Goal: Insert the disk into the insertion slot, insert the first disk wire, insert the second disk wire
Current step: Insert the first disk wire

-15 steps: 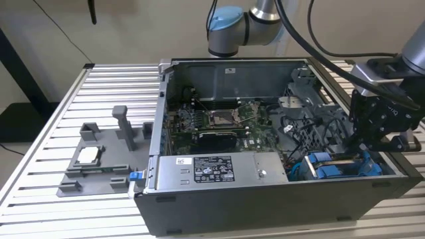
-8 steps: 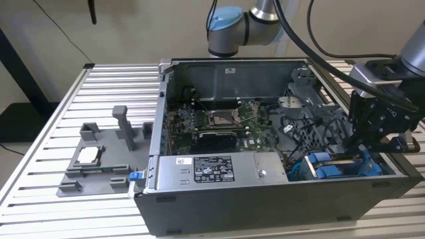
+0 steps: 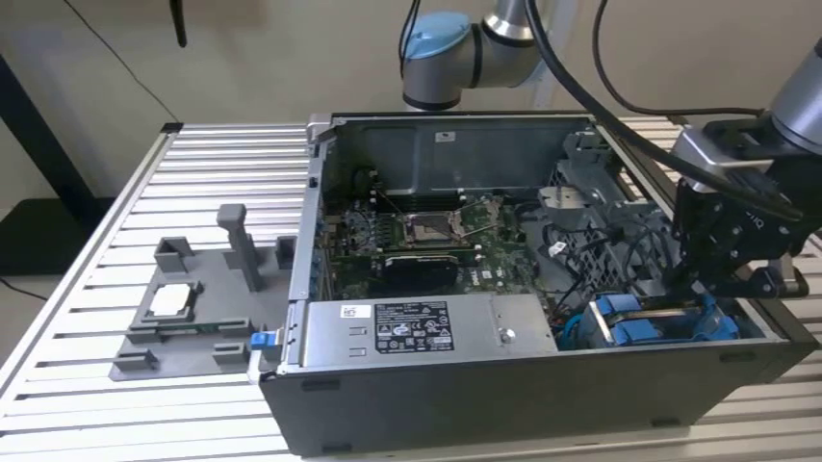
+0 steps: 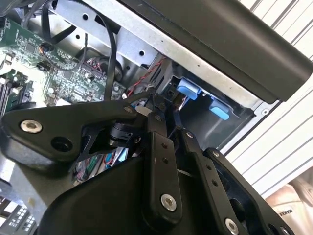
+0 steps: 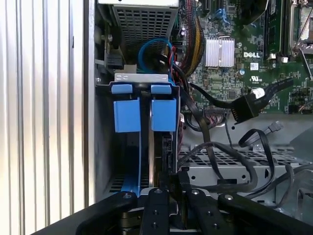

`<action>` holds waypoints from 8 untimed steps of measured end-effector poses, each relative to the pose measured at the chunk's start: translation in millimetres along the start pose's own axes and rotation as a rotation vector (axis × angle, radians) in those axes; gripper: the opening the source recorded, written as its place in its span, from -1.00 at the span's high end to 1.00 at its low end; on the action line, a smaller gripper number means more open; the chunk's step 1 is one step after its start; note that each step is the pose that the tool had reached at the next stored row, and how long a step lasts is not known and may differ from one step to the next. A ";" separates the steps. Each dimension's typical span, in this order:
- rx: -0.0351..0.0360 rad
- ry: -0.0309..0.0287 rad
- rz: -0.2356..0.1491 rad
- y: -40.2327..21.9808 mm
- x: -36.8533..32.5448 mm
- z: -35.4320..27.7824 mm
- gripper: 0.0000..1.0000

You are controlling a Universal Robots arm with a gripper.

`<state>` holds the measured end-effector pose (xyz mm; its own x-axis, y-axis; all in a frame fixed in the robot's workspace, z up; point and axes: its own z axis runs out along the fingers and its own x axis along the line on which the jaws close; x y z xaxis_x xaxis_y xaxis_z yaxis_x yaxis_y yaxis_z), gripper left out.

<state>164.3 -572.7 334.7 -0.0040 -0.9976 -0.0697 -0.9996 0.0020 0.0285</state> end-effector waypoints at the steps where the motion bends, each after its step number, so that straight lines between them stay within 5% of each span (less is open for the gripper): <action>1: 0.0000 0.0000 0.001 0.0 0.0 0.7 0.62; 8: 0.0001 -0.0007 0.002 0.2 0.2 2.5 0.58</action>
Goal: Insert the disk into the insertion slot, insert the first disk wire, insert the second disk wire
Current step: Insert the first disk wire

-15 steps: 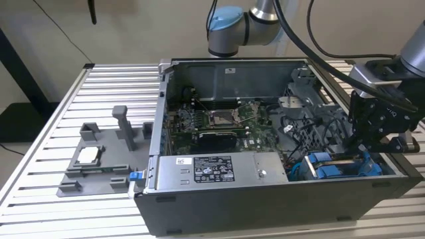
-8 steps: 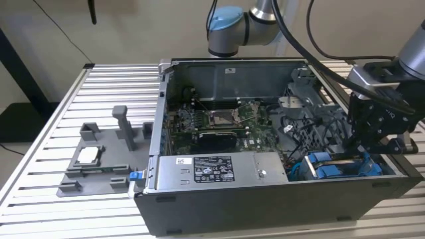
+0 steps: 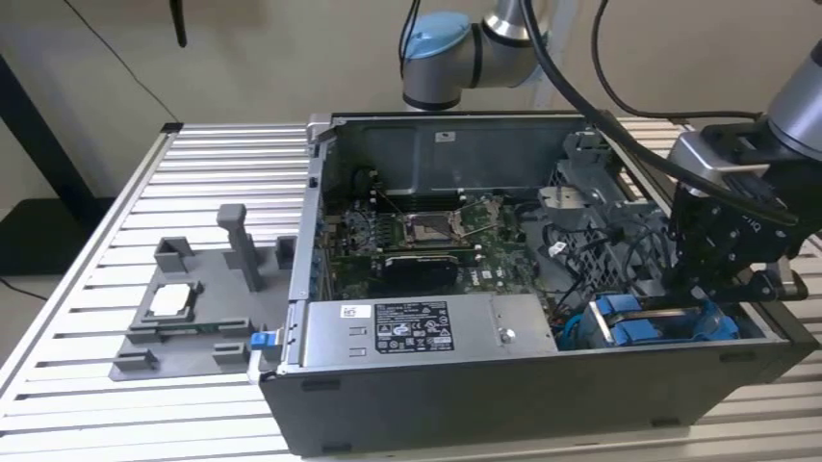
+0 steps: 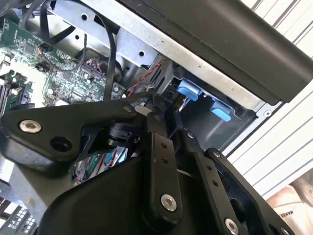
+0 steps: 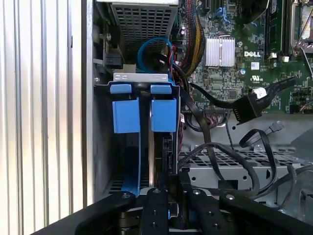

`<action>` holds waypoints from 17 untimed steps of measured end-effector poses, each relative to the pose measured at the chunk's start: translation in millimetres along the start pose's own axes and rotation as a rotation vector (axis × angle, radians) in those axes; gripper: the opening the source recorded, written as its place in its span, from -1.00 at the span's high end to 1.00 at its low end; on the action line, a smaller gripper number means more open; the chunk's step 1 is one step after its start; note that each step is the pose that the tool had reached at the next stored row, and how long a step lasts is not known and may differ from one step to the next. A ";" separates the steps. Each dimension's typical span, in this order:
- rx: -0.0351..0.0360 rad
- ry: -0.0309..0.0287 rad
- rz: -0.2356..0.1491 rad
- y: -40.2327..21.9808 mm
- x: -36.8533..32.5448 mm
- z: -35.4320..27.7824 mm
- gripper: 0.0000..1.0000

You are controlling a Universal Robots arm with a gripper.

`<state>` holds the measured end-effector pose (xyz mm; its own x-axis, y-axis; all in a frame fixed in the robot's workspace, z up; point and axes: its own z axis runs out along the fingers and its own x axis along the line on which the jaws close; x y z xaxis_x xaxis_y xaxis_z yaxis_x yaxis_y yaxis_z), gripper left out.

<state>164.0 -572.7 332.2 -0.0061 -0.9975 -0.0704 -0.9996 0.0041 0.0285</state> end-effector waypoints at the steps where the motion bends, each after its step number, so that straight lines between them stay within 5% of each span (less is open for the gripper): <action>1: 0.0000 0.0000 0.000 0.0 0.0 -0.2 0.58; 2: 0.0000 0.0003 0.000 0.0 -0.1 -0.8 0.46; 17: 0.0001 0.0006 0.000 1.4 -1.7 -21.8 0.46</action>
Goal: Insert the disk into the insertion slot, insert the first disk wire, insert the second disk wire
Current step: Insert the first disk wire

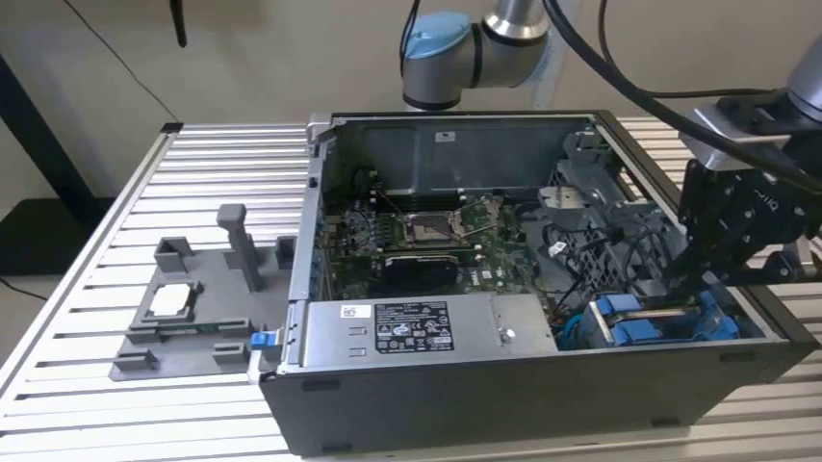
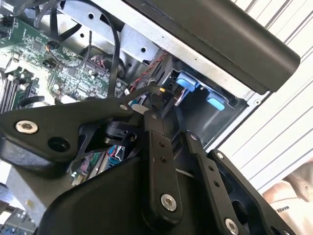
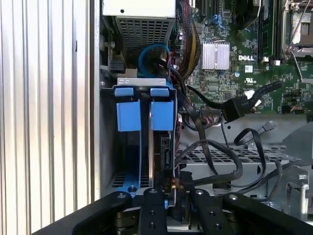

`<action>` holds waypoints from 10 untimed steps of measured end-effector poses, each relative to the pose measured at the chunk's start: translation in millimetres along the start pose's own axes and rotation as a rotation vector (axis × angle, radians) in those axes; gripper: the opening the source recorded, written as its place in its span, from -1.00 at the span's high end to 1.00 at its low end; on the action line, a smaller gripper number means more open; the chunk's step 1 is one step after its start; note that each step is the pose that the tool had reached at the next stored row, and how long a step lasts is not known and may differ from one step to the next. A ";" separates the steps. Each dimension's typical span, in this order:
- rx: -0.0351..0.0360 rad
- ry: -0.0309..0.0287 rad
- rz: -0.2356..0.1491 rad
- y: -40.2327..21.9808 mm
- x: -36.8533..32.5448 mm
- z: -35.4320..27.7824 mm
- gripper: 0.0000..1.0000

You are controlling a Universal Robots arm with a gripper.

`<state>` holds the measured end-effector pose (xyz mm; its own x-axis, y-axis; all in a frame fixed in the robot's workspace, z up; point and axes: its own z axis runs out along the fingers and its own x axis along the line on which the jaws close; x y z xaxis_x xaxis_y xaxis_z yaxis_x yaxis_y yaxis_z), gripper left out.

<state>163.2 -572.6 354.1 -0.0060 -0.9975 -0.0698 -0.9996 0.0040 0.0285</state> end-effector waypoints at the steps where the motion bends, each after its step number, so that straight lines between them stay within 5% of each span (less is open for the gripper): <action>1: 0.0000 -0.0001 0.000 0.3 -0.2 -1.6 0.46; 10: 0.0015 0.0001 0.000 2.9 -3.9 -14.4 0.46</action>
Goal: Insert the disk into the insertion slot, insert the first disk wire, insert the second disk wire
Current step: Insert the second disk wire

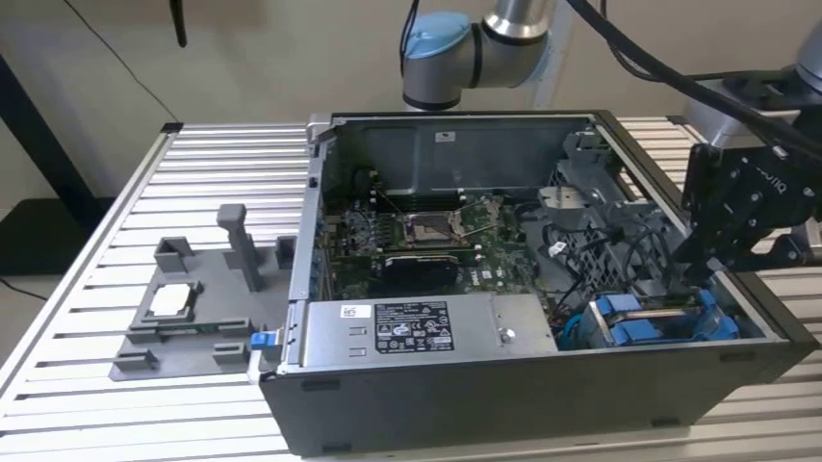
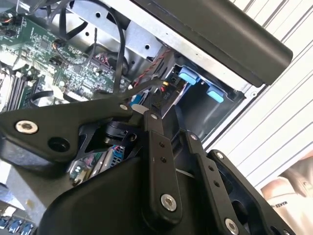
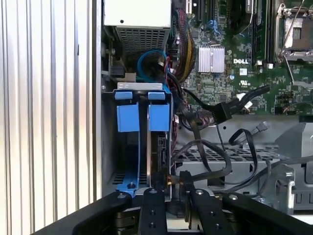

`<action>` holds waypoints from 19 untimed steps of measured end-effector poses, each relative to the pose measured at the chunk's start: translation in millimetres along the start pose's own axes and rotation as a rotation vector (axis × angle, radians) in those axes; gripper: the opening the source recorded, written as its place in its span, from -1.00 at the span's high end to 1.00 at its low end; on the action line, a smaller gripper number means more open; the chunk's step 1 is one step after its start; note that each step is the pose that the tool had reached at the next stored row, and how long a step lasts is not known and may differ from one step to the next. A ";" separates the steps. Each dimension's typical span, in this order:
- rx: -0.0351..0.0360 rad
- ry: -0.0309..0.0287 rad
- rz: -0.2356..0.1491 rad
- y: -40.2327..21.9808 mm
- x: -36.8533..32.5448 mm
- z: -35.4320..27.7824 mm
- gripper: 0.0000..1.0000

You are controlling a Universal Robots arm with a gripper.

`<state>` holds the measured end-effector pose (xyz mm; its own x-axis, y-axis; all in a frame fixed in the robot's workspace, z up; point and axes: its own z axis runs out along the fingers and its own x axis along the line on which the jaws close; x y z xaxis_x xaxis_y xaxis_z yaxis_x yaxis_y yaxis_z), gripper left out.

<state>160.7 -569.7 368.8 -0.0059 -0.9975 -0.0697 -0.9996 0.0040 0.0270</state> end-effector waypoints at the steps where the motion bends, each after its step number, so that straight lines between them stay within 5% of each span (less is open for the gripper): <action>1: 0.0003 -0.0002 0.000 0.3 -0.7 -1.2 0.46; 5: 0.0015 0.0000 0.000 1.1 -6.4 -5.0 0.46; 14: 0.0024 0.0000 0.000 1.6 -34.9 -6.4 0.46; 19: 0.0051 0.0001 0.000 5.2 -37.8 -10.1 0.46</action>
<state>156.1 -532.7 381.6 -0.0055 -0.9976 -0.0697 -0.9998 0.0040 0.0218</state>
